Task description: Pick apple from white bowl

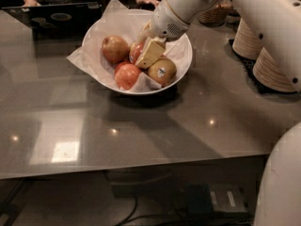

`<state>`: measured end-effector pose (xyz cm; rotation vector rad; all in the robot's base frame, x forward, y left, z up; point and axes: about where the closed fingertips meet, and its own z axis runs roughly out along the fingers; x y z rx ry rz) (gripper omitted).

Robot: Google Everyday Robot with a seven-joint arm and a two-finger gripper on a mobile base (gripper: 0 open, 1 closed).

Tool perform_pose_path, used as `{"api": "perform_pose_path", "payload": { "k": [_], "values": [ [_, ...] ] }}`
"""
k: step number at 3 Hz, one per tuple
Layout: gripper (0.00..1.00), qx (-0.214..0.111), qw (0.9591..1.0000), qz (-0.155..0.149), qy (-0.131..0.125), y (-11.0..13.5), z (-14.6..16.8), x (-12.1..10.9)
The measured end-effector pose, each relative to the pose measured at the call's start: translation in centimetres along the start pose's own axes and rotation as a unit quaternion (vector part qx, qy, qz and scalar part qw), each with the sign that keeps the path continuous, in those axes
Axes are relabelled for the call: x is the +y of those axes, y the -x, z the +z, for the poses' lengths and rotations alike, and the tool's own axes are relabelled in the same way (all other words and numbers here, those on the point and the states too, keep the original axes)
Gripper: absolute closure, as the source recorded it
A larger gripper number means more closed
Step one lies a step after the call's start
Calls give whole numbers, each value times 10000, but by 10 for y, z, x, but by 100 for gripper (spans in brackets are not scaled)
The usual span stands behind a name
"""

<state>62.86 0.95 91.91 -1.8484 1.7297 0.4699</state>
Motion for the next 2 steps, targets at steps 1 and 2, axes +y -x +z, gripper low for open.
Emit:
{"api": "perform_pose_path", "payload": {
  "k": [1,2],
  "values": [
    [100,-528,9979,-242,-290,14,-41,5],
    [100,-1076,9898,-523,-780,28,-101,15]
  ]
}}
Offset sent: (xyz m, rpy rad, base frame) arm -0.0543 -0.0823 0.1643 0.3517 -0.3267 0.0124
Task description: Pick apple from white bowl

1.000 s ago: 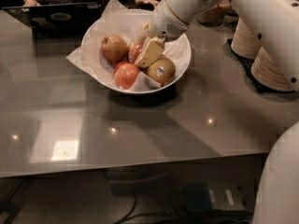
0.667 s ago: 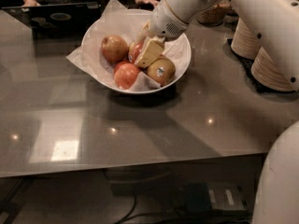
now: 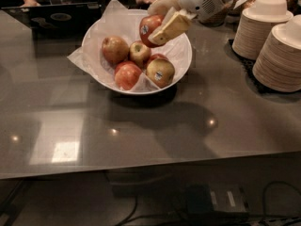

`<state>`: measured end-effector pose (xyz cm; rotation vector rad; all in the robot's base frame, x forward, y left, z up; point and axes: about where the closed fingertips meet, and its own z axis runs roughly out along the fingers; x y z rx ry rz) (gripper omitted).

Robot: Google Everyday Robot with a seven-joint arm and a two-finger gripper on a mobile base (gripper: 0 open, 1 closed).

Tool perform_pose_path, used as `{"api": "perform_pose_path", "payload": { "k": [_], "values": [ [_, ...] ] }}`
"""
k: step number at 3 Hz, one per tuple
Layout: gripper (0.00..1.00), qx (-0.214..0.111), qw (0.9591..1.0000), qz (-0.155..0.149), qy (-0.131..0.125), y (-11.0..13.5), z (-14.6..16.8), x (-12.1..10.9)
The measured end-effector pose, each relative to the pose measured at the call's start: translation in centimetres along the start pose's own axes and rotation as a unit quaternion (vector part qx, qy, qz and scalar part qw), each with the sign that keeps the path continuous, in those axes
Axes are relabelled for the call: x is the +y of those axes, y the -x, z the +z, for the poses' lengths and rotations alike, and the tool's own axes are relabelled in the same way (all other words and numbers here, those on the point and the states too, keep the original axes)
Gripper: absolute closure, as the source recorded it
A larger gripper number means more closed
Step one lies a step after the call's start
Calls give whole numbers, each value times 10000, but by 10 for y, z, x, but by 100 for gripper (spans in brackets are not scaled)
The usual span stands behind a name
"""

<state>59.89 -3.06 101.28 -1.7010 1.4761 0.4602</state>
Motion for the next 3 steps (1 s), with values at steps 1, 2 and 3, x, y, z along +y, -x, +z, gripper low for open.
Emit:
{"api": "perform_pose_path", "payload": {
  "k": [1,2,3],
  "values": [
    [100,-331,9989,-143,-312,13,-34,0],
    [100,-550,9974,-157,-447,16,-45,-3],
    [100,-550,9974,-157,-447,16,-45,-3]
  ]
}}
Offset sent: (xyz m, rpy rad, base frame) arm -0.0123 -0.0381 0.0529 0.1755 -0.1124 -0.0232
